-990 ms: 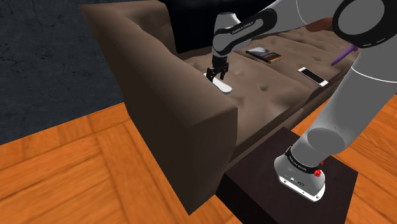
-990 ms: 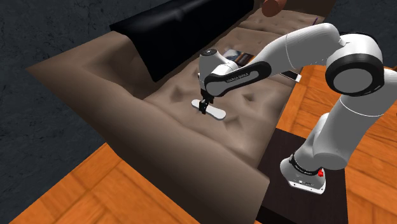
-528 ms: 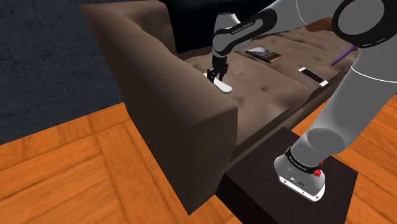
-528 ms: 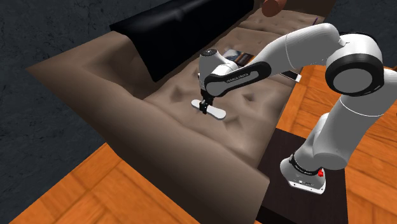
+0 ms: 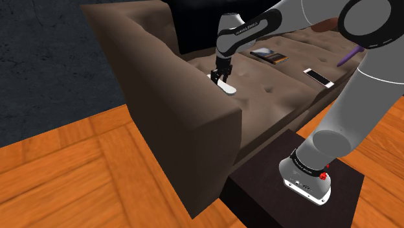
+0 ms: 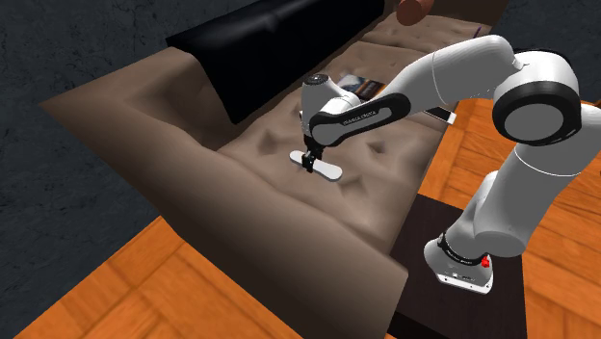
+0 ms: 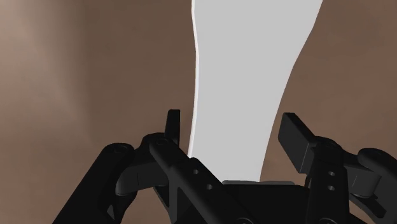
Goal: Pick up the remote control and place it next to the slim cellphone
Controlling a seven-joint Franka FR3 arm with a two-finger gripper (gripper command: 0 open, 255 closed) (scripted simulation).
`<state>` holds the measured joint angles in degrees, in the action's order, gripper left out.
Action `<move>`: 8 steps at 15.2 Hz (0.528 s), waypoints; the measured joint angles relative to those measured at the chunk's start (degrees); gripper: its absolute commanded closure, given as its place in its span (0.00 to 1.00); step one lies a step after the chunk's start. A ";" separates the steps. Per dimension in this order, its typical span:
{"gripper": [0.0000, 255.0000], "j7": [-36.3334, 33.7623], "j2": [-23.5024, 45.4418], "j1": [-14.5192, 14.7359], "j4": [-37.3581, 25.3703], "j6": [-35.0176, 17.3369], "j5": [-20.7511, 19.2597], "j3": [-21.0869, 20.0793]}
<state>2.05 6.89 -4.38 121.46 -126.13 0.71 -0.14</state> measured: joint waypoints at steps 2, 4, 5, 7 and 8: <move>1.00 0.06 -0.54 -0.03 -0.26 0.82 0.00 0.03; 1.00 -0.04 -1.24 0.02 -0.87 2.12 -0.01 -0.01; 1.00 -0.10 -1.53 0.05 -1.32 2.85 -0.02 -0.04; 1.00 -0.04 -2.33 0.00 -1.89 4.22 -0.03 0.00; 1.00 0.01 -2.40 -0.03 -2.53 4.92 -0.03 0.03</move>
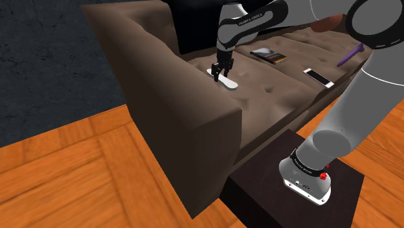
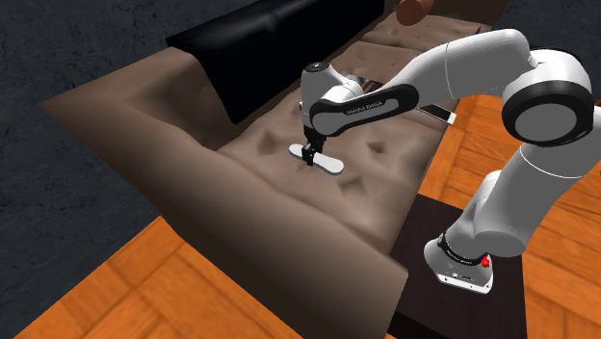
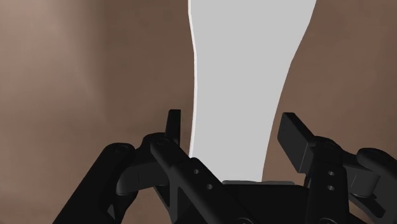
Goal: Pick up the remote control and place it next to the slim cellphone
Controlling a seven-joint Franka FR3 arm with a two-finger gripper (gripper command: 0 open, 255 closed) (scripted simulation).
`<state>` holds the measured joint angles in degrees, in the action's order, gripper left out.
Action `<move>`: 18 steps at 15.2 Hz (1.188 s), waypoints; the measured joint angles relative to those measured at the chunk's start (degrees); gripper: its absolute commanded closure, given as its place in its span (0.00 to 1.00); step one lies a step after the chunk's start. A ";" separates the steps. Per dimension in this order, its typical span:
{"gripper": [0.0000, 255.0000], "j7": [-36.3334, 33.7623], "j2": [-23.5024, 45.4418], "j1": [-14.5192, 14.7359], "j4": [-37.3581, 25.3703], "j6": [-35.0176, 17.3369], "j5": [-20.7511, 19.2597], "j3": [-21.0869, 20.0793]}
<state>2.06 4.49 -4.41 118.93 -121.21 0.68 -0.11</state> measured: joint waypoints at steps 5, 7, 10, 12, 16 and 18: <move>1.00 -0.07 -1.92 0.01 -1.92 3.84 -0.01 -0.01; 1.00 -0.12 -2.24 0.03 -3.05 5.28 -0.03 -0.02; 1.00 -0.12 -3.11 0.01 -4.29 7.41 -0.04 -0.01; 1.00 -0.16 -3.55 0.02 -5.31 8.87 -0.05 -0.02; 1.00 2.98 -6.97 -1.61 -2.02 9.03 -0.27 1.63; 1.00 5.38 -9.09 -2.83 0.35 8.80 -0.56 2.96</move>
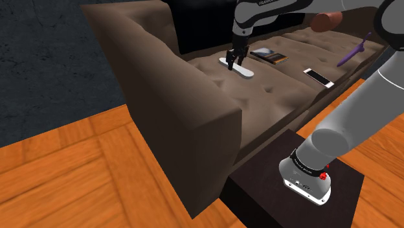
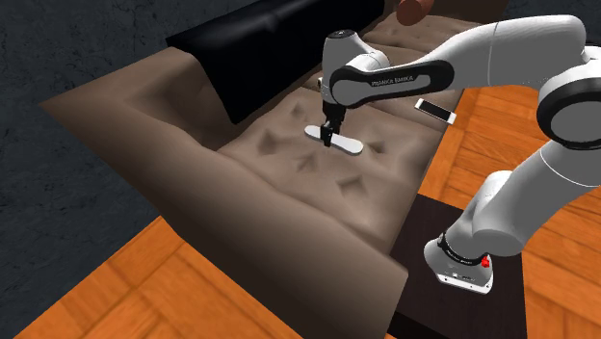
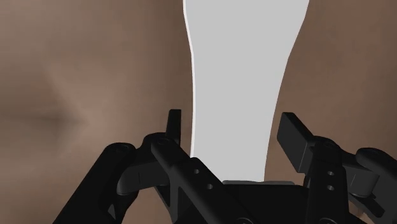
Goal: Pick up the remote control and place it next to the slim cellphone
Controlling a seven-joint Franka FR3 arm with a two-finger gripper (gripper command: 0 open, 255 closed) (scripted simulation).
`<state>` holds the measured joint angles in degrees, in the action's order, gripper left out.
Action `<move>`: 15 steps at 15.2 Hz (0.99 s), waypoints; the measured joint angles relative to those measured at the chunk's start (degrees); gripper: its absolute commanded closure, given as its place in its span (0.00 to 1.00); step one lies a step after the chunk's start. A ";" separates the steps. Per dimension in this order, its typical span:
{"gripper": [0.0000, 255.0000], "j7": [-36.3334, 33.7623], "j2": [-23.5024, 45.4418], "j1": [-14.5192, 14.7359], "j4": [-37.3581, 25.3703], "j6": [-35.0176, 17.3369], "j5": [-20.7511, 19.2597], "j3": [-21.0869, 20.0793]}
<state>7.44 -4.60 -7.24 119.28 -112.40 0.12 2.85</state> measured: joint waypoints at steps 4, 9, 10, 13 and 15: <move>1.00 4.49 -4.10 -2.27 4.05 0.03 -0.87 2.64; 1.00 10.80 -7.92 -5.46 8.46 -0.66 -2.48 6.61; 1.00 12.17 -8.88 -6.18 9.15 -0.42 -2.94 7.51; 1.00 16.08 -10.08 -8.10 9.81 -0.03 -4.03 10.09; 1.00 18.50 -11.26 -9.36 10.95 -0.12 -4.90 11.74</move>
<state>25.94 -15.86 -16.61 130.24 -112.53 -4.78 14.59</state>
